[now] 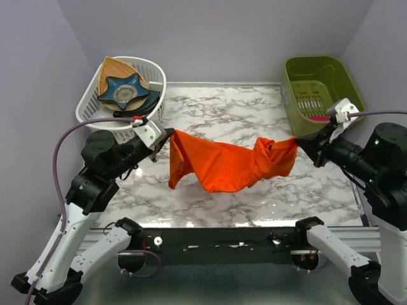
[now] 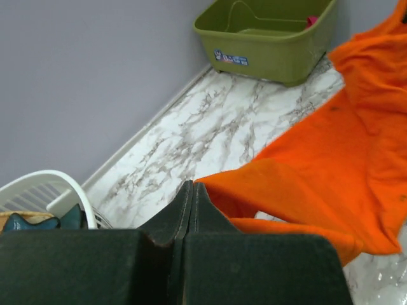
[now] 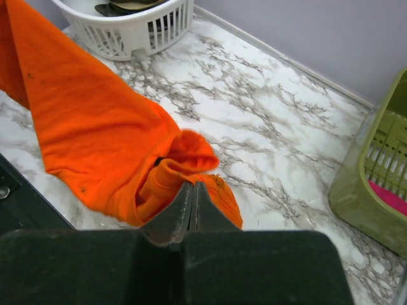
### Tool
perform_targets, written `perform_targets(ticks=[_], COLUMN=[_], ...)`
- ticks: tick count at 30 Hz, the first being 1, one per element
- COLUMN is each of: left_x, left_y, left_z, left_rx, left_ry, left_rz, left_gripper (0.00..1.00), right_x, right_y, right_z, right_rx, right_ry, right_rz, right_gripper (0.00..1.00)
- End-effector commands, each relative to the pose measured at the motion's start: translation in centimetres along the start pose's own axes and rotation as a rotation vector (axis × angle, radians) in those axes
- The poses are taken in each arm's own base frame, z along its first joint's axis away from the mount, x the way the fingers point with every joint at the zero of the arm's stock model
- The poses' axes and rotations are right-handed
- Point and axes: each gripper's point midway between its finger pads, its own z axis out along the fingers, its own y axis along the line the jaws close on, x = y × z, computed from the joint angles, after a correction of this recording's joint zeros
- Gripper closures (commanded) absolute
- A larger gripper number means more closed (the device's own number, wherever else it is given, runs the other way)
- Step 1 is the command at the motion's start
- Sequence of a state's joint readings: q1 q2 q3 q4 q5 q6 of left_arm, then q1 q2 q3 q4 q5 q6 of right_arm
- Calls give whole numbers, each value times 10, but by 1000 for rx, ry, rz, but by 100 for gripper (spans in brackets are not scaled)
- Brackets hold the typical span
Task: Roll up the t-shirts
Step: Place the T-shirt at the center of the board.
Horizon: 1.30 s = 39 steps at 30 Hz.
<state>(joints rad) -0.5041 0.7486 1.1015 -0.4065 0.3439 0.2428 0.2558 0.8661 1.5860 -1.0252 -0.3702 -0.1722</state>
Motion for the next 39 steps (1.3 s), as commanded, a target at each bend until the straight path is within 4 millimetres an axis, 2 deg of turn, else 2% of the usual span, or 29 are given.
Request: perform_targets(ticks=[1, 2, 3, 5, 6, 7, 8, 9, 10, 12, 13, 14, 16, 17, 18, 19, 20, 21, 22, 24, 26, 30, 34, 39], left_x=[38, 60, 74, 120, 137, 173, 177, 186, 199, 189, 181, 176, 174, 174, 173, 173, 176, 177, 177, 184, 189, 194, 196, 198], left_y=[15, 13, 13, 15, 16, 19, 25, 28, 33, 56, 65, 72, 74, 72, 65, 59, 51, 43, 37, 28, 16, 11, 21, 37], left_z=[25, 32, 39, 59, 64, 72, 78, 81, 86, 91, 94, 95, 94, 94, 94, 92, 90, 89, 86, 80, 75, 68, 63, 57], left_rx=[-59, -50, -55, -68, -89, -102, -116, -133, -160, -247, -275, -291, -286, -266, -219, -191, -158, -123, -106, -81, -40, -21, -42, -83], left_ry=[108, 152, 180, 306, 354, 466, 495, 531, 573, 538, 503, 492, 494, 498, 493, 498, 505, 502, 502, 519, 528, 538, 547, 553], left_rz=[-19, -34, -66, -148, -229, -291, -321, -349, -389, -372, -355, -322, -300, -282, -286, -290, -294, -311, -322, -349, -362, -361, -359, -364], left_gripper=[100, 100, 100, 100, 100, 100, 100, 98, 84, 70, 62, 60, 51, 51, 51, 51, 45, 44, 44, 44, 44, 44, 44, 43], right_x=[46, 64, 83, 111, 142, 153, 160, 173, 175, 175, 172, 167, 162, 169, 170, 175, 183, 197, 206, 234, 252, 290, 306, 311], right_y=[-4, -12, -18, -27, -35, -42, -47, -57, -61, -71, -74, -77, -72, -63, -41, -35, -25, -14, -13, -13, -8, -5, -6, -2], right_z=[50, 75, 89, 113, 125, 130, 134, 137, 138, 136, 137, 138, 137, 133, 133, 131, 124, 120, 119, 119, 115, 127, 141, 154], right_rx=[-31, -23, -3, 30, 71, 105, 130, 169, 174, 196, 180, 172, 75, -6, -155, -257, -322, -402, -445, -479, -553, -618, -624, -636], right_ry=[165, 245, 314, 415, 499, 529, 540, 580, 591, 602, 599, 586, 570, 589, 567, 550, 556, 576, 595, 696, 769, 885, 930, 992], right_rz=[207, 256, 285, 354, 374, 383, 380, 387, 379, 381, 332, 301, 171, 117, 82, -39, -66, -79, -133, -105, -91, 0, 25, 136], right_gripper=[99, 99, 99, 99, 99, 94, 79, 47, 40, 31, 29, 29, 28, 28, 30, 32, 32, 32, 33, 37, 44, 51, 49, 47])
